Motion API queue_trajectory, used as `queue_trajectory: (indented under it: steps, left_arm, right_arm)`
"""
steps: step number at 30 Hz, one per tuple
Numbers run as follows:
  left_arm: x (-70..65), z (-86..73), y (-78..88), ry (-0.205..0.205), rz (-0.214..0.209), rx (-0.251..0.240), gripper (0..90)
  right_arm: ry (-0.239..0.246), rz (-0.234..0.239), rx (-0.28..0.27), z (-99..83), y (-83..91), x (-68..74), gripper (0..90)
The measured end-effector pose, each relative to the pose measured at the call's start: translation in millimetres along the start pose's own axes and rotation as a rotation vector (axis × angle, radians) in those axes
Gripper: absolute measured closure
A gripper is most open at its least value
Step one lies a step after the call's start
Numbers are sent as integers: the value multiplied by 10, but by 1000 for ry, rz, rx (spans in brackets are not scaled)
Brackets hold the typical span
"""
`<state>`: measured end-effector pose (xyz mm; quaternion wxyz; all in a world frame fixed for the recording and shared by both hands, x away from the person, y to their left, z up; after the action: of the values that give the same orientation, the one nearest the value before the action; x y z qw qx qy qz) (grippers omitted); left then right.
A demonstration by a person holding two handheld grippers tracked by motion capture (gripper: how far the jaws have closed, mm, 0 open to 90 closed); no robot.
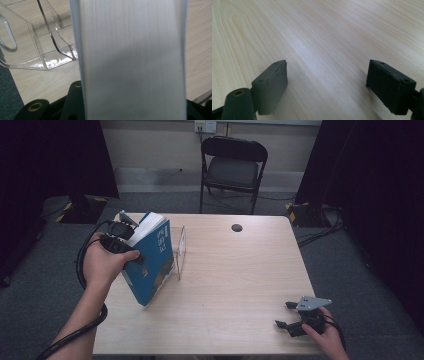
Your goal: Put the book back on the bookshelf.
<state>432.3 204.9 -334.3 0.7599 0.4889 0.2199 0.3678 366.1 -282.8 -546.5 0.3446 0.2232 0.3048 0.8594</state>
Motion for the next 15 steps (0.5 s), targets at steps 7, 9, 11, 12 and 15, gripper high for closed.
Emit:
queue_trajectory:
  steps: [7, 9, 11, 12, 15]
  left_arm:
    - [11, 69, -45, 11, 10, -10, 619]
    - [4, 95, -49, 4, 9, -8, 619]
    - [0, 123, -57, 10, 11, -7, 619]
    - [2, 134, -62, 13, 15, -5, 619]
    - [5, 164, -81, 17, 15, -5, 619]
  right_arm:
    - [1, 0, 0, 0, 0, 0, 164]
    - [0, 1, 0, 0, 0, 0, 164]
    - [0, 0, 0, 0, 0, 0, 164]
    - [0, 2, 2, -1, 1, 1, 164]
    - [1, 2, 2, -1, 1, 1, 164]
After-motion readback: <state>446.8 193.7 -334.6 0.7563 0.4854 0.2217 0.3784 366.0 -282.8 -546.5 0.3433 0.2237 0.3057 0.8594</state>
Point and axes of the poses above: each handheld gripper's, and its own axes: y roughly backward along the jaws, z roughly out of its top, x roughly to its left, the point moved 7 cm from there along -y, roughly forward along the jaws, and after that the axes turned 14 degrees about -y, right-handed, at the moved point
